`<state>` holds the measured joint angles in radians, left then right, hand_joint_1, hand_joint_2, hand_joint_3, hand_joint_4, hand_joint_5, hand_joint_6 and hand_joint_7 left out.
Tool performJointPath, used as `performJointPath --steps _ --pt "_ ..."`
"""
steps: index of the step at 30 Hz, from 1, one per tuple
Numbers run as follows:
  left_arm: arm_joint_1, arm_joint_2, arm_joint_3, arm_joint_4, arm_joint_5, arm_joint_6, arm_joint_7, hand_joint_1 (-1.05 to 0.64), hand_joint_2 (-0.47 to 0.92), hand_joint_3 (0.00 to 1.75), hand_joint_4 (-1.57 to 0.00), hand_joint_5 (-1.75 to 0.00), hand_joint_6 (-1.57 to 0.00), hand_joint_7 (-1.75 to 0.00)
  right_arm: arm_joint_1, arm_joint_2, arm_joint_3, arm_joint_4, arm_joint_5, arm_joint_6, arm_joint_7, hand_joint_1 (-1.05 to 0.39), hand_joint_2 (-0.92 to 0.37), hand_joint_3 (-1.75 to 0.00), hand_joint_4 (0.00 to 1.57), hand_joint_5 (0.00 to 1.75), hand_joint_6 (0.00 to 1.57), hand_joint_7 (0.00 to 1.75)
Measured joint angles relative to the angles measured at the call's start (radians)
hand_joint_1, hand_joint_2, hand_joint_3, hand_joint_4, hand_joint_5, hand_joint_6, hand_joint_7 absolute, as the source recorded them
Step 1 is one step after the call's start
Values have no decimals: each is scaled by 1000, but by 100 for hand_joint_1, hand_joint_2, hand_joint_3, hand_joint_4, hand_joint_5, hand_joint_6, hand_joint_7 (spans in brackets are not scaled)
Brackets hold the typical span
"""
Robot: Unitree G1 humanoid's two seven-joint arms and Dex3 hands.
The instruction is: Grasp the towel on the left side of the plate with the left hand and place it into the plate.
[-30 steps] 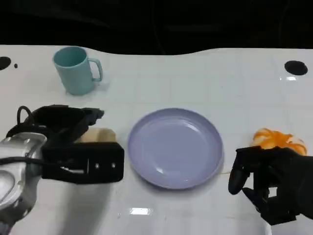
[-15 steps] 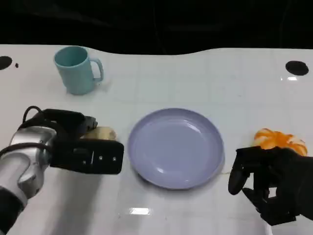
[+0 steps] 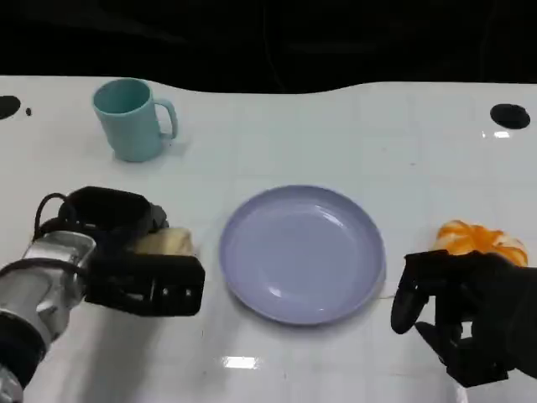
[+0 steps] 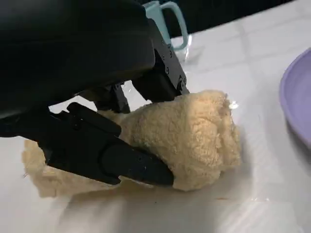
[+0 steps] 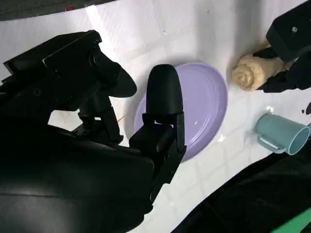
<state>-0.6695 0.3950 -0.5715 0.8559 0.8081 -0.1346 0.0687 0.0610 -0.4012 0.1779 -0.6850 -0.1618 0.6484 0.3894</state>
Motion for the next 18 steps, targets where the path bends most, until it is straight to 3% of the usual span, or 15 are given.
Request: performJointPath --steps 2,3,4,5,7,9,13,16,18 --pt "6 -2 8 2 -1 -19 44 -28 92 10 -80 -174 -113 -19 0 0 -1 0 1 0 0 -1 -54 -111 74 175 72 141" --pt "9 -2 11 2 -3 -25 62 -26 92 15 -80 -174 -107 -48 0 0 -1 0 2 0 0 -1 -53 -111 73 175 72 141" --pt "12 -3 15 1 -6 -31 74 -24 92 18 -81 -174 -82 -110 0 0 -1 0 2 0 0 -1 -53 -111 73 175 72 141" --pt "16 -3 19 0 -9 -36 83 -24 92 20 -81 -175 -72 -134 0 0 -1 0 2 0 0 -1 -53 -111 73 175 72 141" --pt "24 -3 31 -10 -20 -37 94 -22 92 23 -81 -175 -63 -160 0 0 -1 0 1 0 0 -2 -53 -111 74 175 72 141" --pt "30 -3 46 -23 -29 -36 101 -20 90 28 -82 -175 -61 -167 0 0 -1 0 1 0 0 -2 -53 -111 74 175 72 141" --pt "65 -2 100 -91 -67 -28 114 -17 60 81 -88 -175 -63 -169 0 -1 0 -1 0 1 0 -2 -54 -110 74 175 72 141" --pt "101 4 135 -162 -86 -29 123 -19 56 96 -88 -175 -62 -173 0 -1 0 -2 -1 1 1 -2 -54 -109 74 175 72 141" --pt "128 7 149 -218 -94 -17 122 -20 58 95 -87 -175 -60 -174 0 -2 0 -3 -1 2 1 -1 -54 -109 74 175 72 141"
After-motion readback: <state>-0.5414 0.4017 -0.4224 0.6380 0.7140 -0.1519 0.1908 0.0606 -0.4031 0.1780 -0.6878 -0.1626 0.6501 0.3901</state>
